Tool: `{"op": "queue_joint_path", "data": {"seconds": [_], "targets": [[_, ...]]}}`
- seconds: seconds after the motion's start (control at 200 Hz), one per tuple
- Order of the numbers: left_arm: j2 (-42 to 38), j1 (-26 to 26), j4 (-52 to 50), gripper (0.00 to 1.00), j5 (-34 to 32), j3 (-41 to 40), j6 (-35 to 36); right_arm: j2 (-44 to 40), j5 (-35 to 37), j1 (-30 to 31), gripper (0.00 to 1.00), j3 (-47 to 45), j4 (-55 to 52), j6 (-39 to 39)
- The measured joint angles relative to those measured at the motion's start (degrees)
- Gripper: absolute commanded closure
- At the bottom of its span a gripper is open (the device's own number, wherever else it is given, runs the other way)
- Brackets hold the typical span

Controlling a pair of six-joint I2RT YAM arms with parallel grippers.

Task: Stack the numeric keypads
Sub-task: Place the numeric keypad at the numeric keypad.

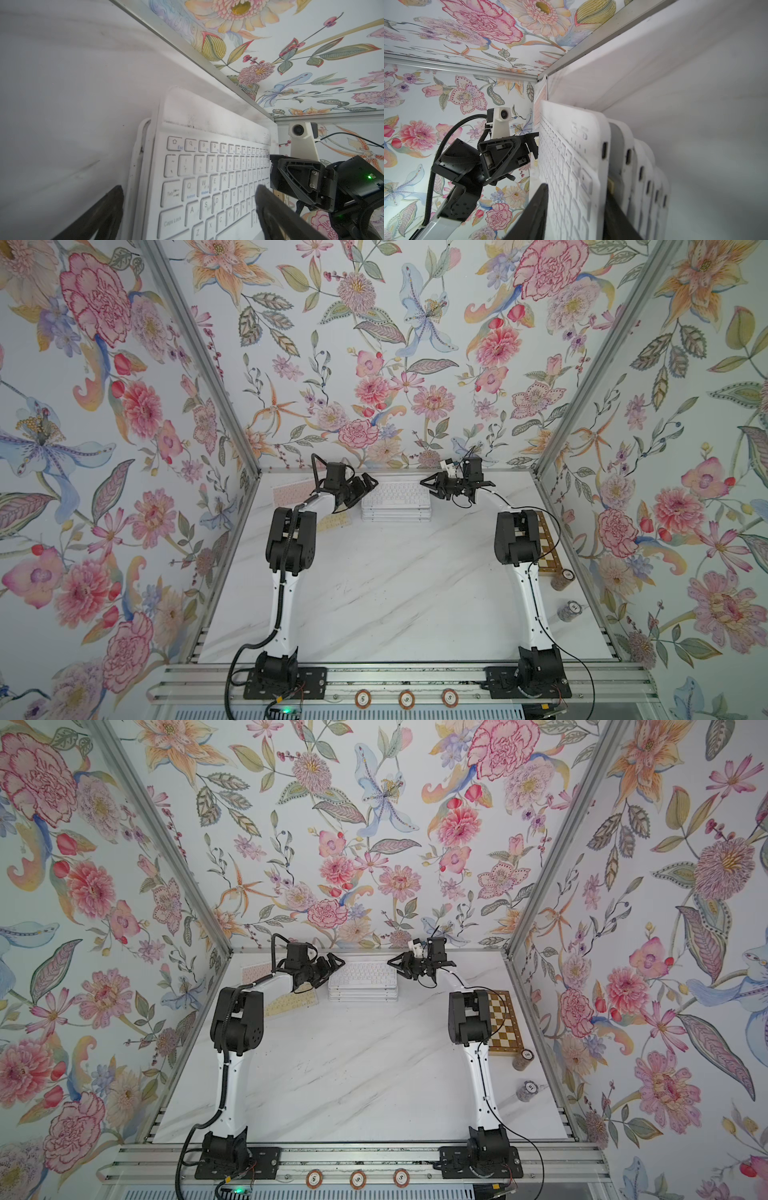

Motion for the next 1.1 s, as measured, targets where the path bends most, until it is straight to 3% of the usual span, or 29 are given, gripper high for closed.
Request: {"op": "queue_joint_path", "data": {"seconds": [0.826, 1.101], "targets": [[0.00, 0.00, 0.02, 0.01, 0.02, -0.52, 0.02, -0.11, 2.29, -0.11, 0.52, 2.67, -5.95, -4.76], [-0.07, 0.00, 0.02, 0.01, 0.02, -1.29, 0.02, -1.53, 3.80, -0.94, 0.42, 2.67, -9.16, -7.56]]}}
